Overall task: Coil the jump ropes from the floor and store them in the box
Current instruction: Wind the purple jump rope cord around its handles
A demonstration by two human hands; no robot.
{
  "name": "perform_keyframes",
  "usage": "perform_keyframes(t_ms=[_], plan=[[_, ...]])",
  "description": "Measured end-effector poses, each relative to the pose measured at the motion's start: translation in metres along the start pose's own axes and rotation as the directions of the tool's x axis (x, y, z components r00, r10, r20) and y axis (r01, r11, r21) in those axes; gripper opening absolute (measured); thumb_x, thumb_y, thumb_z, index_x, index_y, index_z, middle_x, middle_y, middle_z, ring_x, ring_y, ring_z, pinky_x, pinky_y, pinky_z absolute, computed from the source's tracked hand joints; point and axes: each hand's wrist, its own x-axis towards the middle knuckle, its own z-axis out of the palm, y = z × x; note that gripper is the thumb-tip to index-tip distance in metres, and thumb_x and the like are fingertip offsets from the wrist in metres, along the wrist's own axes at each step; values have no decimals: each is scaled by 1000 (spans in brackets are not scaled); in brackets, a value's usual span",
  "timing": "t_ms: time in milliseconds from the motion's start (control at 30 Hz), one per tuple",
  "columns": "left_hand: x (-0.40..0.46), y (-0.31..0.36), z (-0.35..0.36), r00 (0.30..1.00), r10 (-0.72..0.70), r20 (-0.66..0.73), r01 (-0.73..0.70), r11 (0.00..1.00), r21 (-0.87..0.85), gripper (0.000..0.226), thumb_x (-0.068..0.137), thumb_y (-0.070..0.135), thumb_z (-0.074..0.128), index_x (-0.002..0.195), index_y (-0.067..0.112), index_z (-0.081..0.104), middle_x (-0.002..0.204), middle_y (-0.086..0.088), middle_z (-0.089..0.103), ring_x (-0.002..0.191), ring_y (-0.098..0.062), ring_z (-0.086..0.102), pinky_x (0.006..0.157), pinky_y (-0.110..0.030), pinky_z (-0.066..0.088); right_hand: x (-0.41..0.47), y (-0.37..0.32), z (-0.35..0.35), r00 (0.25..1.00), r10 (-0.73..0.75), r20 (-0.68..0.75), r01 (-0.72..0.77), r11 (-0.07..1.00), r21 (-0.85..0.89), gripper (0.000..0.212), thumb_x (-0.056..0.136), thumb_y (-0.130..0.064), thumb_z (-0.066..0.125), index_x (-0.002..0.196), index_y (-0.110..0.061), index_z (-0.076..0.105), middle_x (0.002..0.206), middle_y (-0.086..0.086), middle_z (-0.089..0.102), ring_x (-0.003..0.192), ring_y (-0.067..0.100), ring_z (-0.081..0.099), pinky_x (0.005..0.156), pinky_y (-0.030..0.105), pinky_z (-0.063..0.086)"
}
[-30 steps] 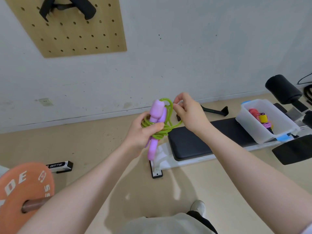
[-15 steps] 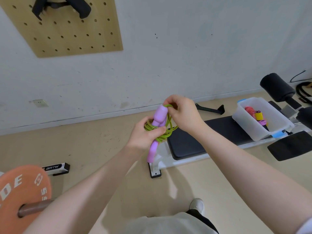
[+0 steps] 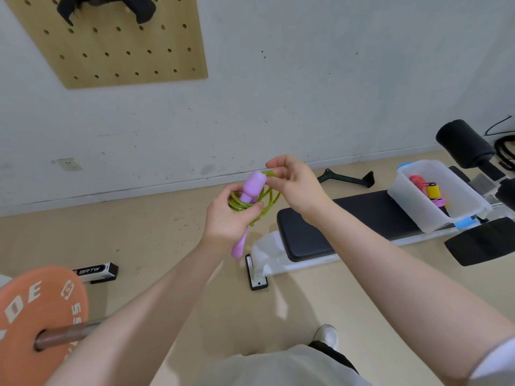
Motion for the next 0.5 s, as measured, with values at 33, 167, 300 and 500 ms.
perform_keyframes(t_ms=[33,167,300,500], plan=[[1,0,-1,1000,-1,7,1,1000,10,25,75,16,72,85,33,58,72,10,63,67,-7,60,62,-20,43,0,0,0,999,25,25,-26,1000,8,21,86,-9,61,103,-18,53,92,5,55,85,16,53,75,23,41],[2,0,-1,999,-38,29,38,999,-11,24,74,11,71,91,25,62,75,9,66,66,-4,63,57,-13,46,-5,-2,3,988,45,150,-57,995,77,18,88,2,47,99,-10,55,78,2,56,72,12,51,71,22,39],[5,0,8,997,-73,32,75,996,-57,25,73,10,71,96,17,64,79,5,68,71,-9,66,64,-18,49,-7,-2,8,983,77,169,-122,954,273,29,84,12,35,97,-5,55,64,-2,54,67,12,48,67,23,39],[5,-5,14,998,-67,-10,67,997,-26,29,69,17,74,89,30,58,83,6,67,79,-15,66,75,-29,53,1,-4,10,997,-81,-10,74,954,-291,42,81,2,52,121,-11,52,129,8,37,92,17,52,69,10,41]])
